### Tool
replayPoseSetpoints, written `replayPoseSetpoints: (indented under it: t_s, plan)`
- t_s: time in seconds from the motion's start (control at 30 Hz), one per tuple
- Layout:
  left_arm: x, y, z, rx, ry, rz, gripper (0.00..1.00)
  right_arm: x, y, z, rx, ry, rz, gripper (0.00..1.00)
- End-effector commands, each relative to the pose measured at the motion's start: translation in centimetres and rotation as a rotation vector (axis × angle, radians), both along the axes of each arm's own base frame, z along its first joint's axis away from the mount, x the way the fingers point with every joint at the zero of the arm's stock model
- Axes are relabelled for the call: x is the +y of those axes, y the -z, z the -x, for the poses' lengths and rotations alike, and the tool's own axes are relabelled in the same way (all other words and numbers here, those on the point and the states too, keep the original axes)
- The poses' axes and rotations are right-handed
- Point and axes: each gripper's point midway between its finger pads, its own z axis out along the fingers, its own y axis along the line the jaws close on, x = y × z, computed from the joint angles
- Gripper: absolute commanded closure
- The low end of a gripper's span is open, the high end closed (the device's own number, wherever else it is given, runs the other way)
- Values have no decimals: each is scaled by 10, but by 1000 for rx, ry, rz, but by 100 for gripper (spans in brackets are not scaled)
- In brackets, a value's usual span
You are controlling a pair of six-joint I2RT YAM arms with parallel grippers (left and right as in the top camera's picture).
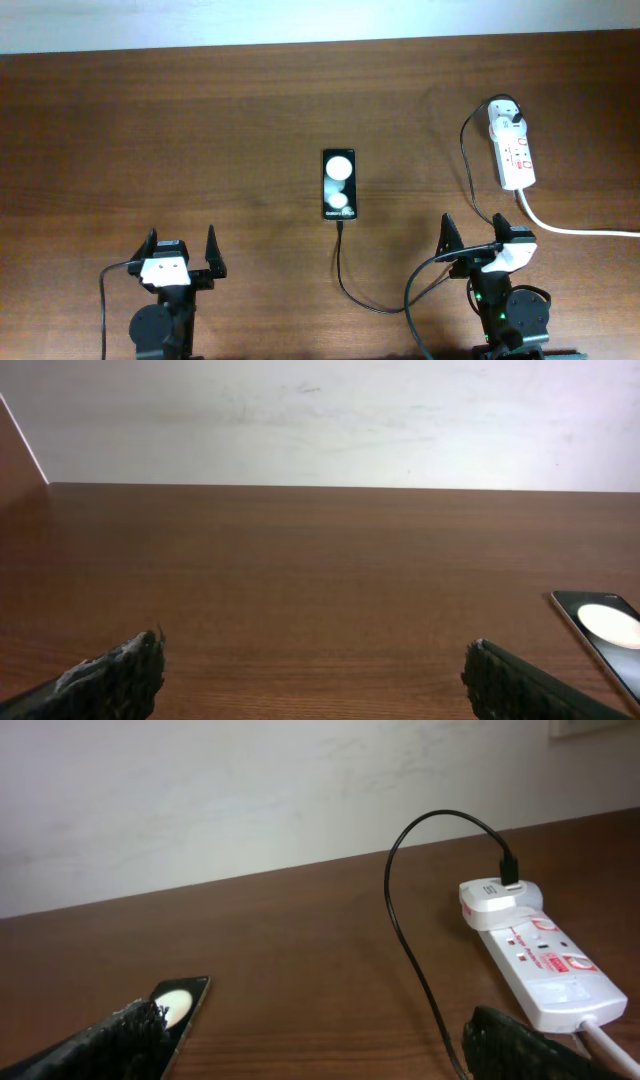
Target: Plug charger to phone and switch on socket
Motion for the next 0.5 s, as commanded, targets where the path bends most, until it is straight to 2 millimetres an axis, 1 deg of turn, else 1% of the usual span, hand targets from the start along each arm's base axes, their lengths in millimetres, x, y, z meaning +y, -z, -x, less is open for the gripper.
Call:
replayPoseSetpoints:
  t_s: [0.0, 0.4, 0.47]
  plan:
    - [-1, 2, 0, 4, 10, -17, 1, 3, 2, 1, 1, -16, 25, 1]
    - [-1, 2, 0, 4, 10, -17, 1, 1, 2, 0, 0, -7, 31, 1]
    - [-1, 2, 0, 4, 10, -17, 1, 0, 2, 0, -6, -11, 127, 1]
